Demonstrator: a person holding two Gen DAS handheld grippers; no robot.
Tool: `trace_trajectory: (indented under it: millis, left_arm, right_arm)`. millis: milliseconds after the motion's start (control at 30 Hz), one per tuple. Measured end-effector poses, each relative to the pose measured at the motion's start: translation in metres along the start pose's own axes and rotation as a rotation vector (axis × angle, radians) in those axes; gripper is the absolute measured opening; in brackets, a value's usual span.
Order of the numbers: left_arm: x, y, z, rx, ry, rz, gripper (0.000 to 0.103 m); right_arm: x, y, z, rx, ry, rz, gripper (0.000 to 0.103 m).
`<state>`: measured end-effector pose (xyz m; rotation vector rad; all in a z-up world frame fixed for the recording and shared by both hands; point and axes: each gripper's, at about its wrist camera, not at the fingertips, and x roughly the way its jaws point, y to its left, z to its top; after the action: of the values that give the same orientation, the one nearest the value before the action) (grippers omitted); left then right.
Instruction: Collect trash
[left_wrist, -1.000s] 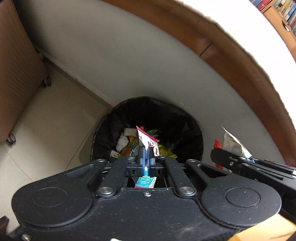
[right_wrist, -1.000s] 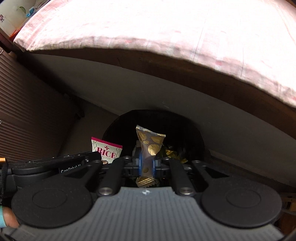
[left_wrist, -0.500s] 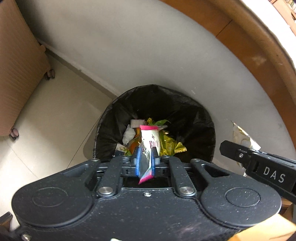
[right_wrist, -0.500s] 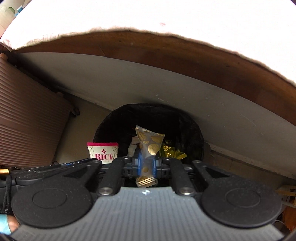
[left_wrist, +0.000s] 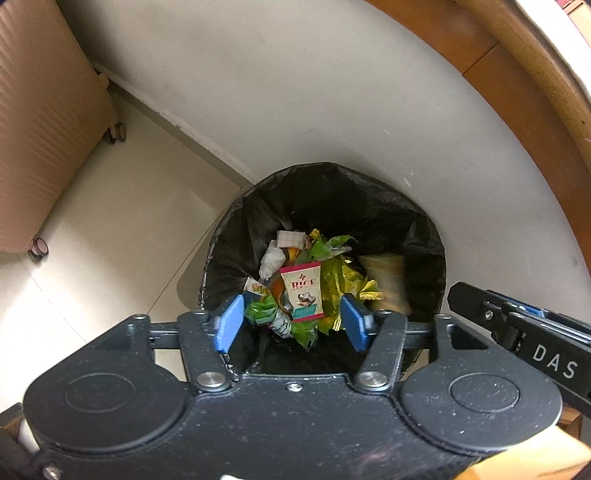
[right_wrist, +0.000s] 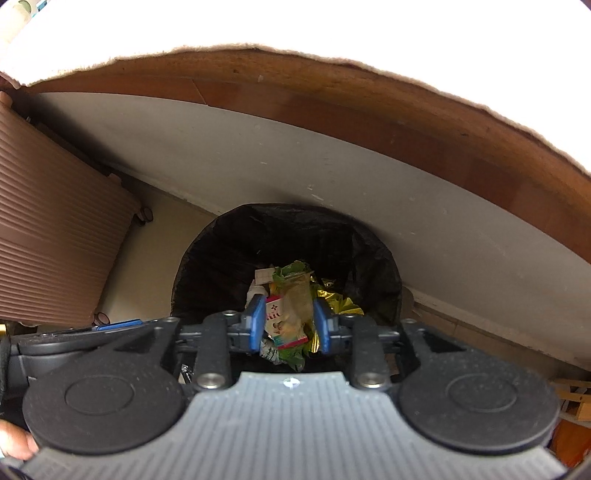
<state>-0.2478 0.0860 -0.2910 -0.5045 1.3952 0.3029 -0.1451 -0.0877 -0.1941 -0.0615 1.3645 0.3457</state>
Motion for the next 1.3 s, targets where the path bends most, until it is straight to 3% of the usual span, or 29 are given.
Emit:
trace_trajectory:
  millis: [133,367,567,1200,1300]
  left_arm:
    - [0.0031,-0.0018,-0.0004,-0.01,0.022,0.021,0.071]
    - [0.0075,-0.003,-0.002,-0.004,0.034,0.029,0.074]
    - [0.0075,-0.0076,-0.0069,0.016,0.012,0.053,0.083]
    - [0.0084,-0.006,-0.0086,0.027,0.023,0.015,0.084]
    - [0.0083,-0.0065,-0.009,0.03,0.036,0.007,0.08]
  right_arm:
    - [-0.0001,-0.0021,0.0,-0.004,-0.003,0.0,0.056]
    - [0.0018,-0.0033,-0.0009,-0.012,-0.005,-0.006,0.061]
    - [0.0034,-0.0069,-0.0009,-0.013,-0.002,-0.01,0.063]
    - [0.006,-0.0083,-0.001,-0.013,0.003,-0.02,0.067]
    - [0.0073,-0.0084,-0.0017,-0.015,0.006,-0.02,0.067]
